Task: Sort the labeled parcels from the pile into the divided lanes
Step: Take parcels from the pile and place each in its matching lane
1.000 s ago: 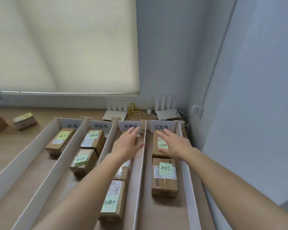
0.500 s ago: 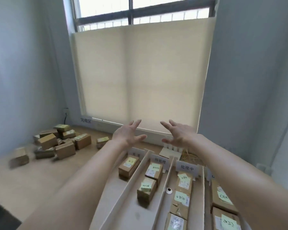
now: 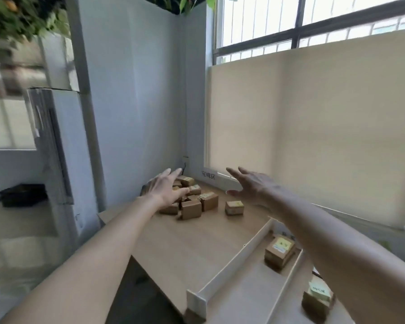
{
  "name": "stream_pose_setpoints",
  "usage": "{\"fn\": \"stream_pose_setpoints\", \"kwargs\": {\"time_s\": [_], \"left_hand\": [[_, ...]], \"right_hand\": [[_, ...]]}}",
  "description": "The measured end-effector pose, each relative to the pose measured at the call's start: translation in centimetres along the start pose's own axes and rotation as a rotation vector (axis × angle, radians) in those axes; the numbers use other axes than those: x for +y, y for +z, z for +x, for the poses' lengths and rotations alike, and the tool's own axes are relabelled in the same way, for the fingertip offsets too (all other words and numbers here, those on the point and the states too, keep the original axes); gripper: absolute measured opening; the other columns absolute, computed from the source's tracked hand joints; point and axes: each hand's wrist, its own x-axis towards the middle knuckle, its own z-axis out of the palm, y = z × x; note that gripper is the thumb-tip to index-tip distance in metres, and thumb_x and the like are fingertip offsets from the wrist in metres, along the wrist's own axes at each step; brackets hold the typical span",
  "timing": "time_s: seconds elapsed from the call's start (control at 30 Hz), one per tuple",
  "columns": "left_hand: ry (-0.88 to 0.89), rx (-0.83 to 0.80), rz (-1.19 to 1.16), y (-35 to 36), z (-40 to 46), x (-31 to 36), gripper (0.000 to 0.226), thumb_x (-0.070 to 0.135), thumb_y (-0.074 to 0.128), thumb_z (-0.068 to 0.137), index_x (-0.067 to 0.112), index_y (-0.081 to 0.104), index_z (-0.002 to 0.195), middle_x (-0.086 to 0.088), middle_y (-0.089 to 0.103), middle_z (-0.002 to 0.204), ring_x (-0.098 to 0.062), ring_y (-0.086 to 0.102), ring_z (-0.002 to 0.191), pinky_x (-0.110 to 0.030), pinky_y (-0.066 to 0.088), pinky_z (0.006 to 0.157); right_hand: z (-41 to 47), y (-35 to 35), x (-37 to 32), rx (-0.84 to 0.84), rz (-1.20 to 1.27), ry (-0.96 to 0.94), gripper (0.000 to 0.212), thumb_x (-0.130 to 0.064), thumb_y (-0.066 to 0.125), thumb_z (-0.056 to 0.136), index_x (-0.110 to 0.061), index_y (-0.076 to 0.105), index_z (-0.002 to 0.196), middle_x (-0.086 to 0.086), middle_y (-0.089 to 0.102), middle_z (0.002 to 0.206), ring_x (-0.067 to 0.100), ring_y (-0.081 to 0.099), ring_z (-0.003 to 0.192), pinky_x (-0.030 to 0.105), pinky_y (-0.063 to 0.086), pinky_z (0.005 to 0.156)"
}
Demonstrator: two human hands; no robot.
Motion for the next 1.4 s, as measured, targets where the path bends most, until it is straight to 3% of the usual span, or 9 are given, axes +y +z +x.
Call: {"fn": "stream_pose_setpoints", "kwargs": {"time_s": [0.23, 0.4, 0.6, 0.73, 0.9, 1.13, 1.3, 1.4], "left_hand": [[-0.11, -0.024, -0.065, -0.9, 1.0, -12.0, 0.078, 0.058, 0.057, 0.092, 0.032, 0.022, 0.157, -0.003, 0.018, 0.165, -0.025, 0.021, 0.15, -0.043, 0.023, 0.118], [-0.173, -0.007, -0.061, 0.3, 4.3, -18.9, 0.077, 0.058, 0.057, 0.092, 0.034, 0.022, 0.157, -0.001, 0.017, 0.165, -0.025, 0.019, 0.151, -0.045, 0.021, 0.119], [-0.238, -0.057, 0.005, 1.9, 11.7, -26.4, 0.082, 0.074, 0.049, 0.085, 0.042, 0.019, 0.155, 0.004, 0.018, 0.164, -0.025, 0.024, 0.149, -0.051, 0.029, 0.117], [-0.257, -0.052, 0.051, 2.3, 18.5, -30.1, 0.079, 0.073, 0.047, 0.087, 0.04, 0.021, 0.155, 0.005, 0.018, 0.164, -0.025, 0.026, 0.149, -0.048, 0.031, 0.116], [-0.251, -0.076, 0.064, 4.7, 25.0, -33.7, 0.076, 0.071, 0.046, 0.09, 0.042, 0.02, 0.155, 0.007, 0.018, 0.164, -0.024, 0.026, 0.148, -0.047, 0.032, 0.114], [-0.269, -0.13, 0.047, 7.9, 31.9, -40.1, 0.075, 0.07, 0.046, 0.09, 0.042, 0.021, 0.155, 0.008, 0.019, 0.164, -0.021, 0.027, 0.148, -0.043, 0.033, 0.113], [-0.252, -0.171, 0.031, 10.6, 37.5, -45.6, 0.074, 0.068, 0.046, 0.092, 0.04, 0.021, 0.156, 0.006, 0.018, 0.165, -0.021, 0.024, 0.149, -0.041, 0.03, 0.113], [-0.228, -0.194, -0.007, 12.5, 41.2, -49.3, 0.074, 0.068, 0.046, 0.092, 0.039, 0.02, 0.156, 0.005, 0.016, 0.165, -0.02, 0.023, 0.15, -0.04, 0.028, 0.114]], "right_hand": [[8.8, 2.2, -9.9, -0.019, 0.006, -0.131, 0.078, -0.067, 0.044, 0.097, -0.042, 0.005, 0.16, 0.0, 0.02, 0.167, 0.031, 0.042, 0.142, 0.044, 0.046, 0.103], [16.1, 5.0, -15.0, 0.007, 0.006, -0.203, 0.075, -0.065, 0.044, 0.099, -0.041, 0.009, 0.16, -0.003, 0.03, 0.16, 0.027, 0.048, 0.137, 0.036, 0.039, 0.084], [27.1, 8.5, -18.6, -0.022, 0.066, -0.221, 0.073, -0.064, 0.046, 0.098, -0.044, 0.012, 0.159, -0.005, 0.028, 0.163, 0.028, 0.047, 0.138, 0.039, 0.046, 0.095], [35.1, 10.5, -20.1, -0.047, 0.093, -0.249, 0.072, -0.062, 0.045, 0.099, -0.043, 0.013, 0.16, -0.006, 0.031, 0.16, 0.025, 0.045, 0.14, 0.042, 0.048, 0.1], [43.4, 12.9, -21.0, -0.058, 0.068, -0.253, 0.071, -0.061, 0.046, 0.099, -0.04, 0.015, 0.16, -0.001, 0.037, 0.155, 0.028, 0.048, 0.136, 0.039, 0.049, 0.093], [51.9, 15.8, -24.8, -0.109, 0.049, -0.286, 0.065, -0.057, 0.047, 0.101, -0.043, 0.019, 0.157, -0.001, 0.035, 0.16, 0.026, 0.042, 0.143, 0.038, 0.045, 0.1], [58.5, 18.9, -28.0, -0.147, 0.017, -0.282, 0.064, -0.058, 0.045, 0.101, -0.043, 0.019, 0.158, 0.001, 0.039, 0.155, 0.028, 0.049, 0.135, 0.034, 0.047, 0.079], [62.6, 20.9, -29.8, -0.184, 0.018, -0.255, 0.063, -0.059, 0.045, 0.101, -0.043, 0.02, 0.156, 0.001, 0.038, 0.155, 0.028, 0.05, 0.134, 0.037, 0.05, 0.084]]}}
